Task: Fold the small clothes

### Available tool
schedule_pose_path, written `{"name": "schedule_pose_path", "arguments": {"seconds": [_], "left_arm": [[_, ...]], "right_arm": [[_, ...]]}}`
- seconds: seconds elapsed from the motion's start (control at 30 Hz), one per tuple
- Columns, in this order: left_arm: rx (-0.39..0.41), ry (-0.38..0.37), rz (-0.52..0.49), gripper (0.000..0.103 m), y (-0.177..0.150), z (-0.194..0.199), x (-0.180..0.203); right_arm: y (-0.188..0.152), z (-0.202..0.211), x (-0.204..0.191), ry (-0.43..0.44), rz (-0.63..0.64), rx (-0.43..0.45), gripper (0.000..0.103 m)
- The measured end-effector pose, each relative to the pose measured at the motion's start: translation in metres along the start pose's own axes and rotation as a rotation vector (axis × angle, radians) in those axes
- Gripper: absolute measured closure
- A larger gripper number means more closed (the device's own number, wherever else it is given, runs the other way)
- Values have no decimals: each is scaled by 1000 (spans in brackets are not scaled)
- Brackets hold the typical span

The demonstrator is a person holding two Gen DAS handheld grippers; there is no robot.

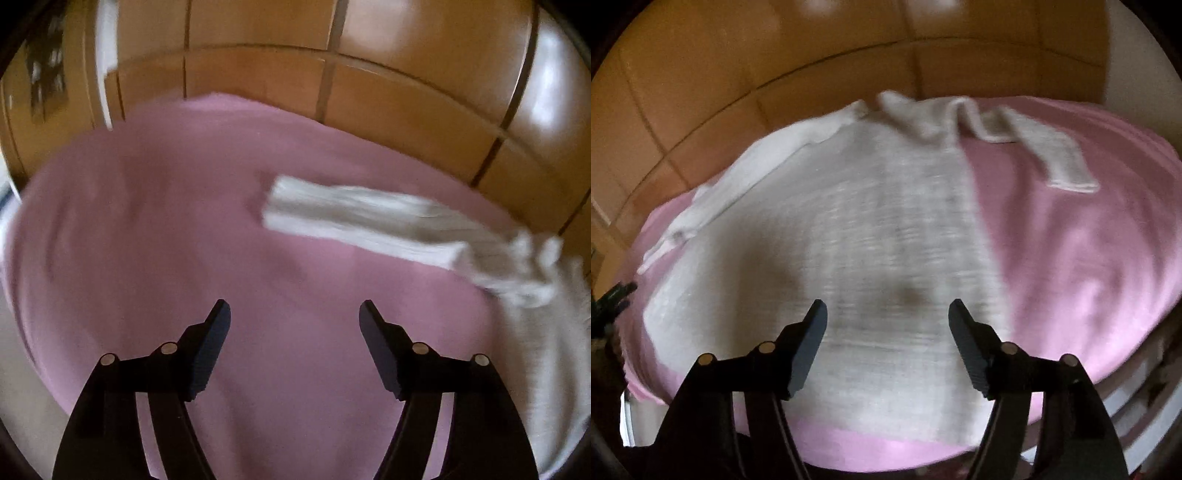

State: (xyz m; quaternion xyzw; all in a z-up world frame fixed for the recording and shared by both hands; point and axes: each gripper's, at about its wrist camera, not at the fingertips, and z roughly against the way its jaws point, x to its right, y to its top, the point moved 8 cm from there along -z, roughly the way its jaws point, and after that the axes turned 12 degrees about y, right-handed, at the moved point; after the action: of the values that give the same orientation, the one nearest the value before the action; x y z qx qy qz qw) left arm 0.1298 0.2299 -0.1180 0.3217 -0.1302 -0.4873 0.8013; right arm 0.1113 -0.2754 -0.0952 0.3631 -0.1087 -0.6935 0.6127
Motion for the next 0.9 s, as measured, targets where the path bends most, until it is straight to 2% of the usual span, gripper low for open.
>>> {"name": "schedule_pose_path", "arguments": {"seconds": [0.07, 0.1, 0.2, 0.3, 0.33, 0.4, 0.43, 0.47, 0.53, 0.63, 0.77, 0.9], "left_arm": [[47, 59, -76, 32, 9, -10, -7], [69, 66, -100, 32, 14, -13, -6], [128, 60, -216, 32, 23, -21, -1], [155, 42, -322, 33, 32, -40, 23], [153, 42, -346, 37, 34, -45, 28], [144, 20, -379, 57, 39, -56, 38], [144, 9, -383, 82, 42, -56, 40], [144, 16, -384, 91, 46, -56, 42], [132, -40, -333, 92, 58, -51, 39], [122, -140, -196, 93, 85, -33, 23], [119, -294, -14, 93, 125, 3, -18], [129, -351, 121, 94, 164, 36, -65]], "right_arm": [[-1, -18, -15, 19, 24, -38, 34], [-1, -25, -19, 22, 31, -49, 34], [-2, -43, -33, 30, 46, -86, 33], [2, -56, -45, 38, 53, -104, 30], [4, -60, -48, 39, 56, -107, 30], [10, -66, -53, 45, 64, -110, 30], [13, -71, -57, 45, 70, -109, 30], [20, -76, -61, 46, 79, -102, 30], [32, -86, -68, 54, 86, -93, 30], [55, -106, -86, 89, 133, -81, 31], [82, -141, -115, 144, 207, -96, 31], [102, -190, -146, 169, 302, -157, 33]]}}
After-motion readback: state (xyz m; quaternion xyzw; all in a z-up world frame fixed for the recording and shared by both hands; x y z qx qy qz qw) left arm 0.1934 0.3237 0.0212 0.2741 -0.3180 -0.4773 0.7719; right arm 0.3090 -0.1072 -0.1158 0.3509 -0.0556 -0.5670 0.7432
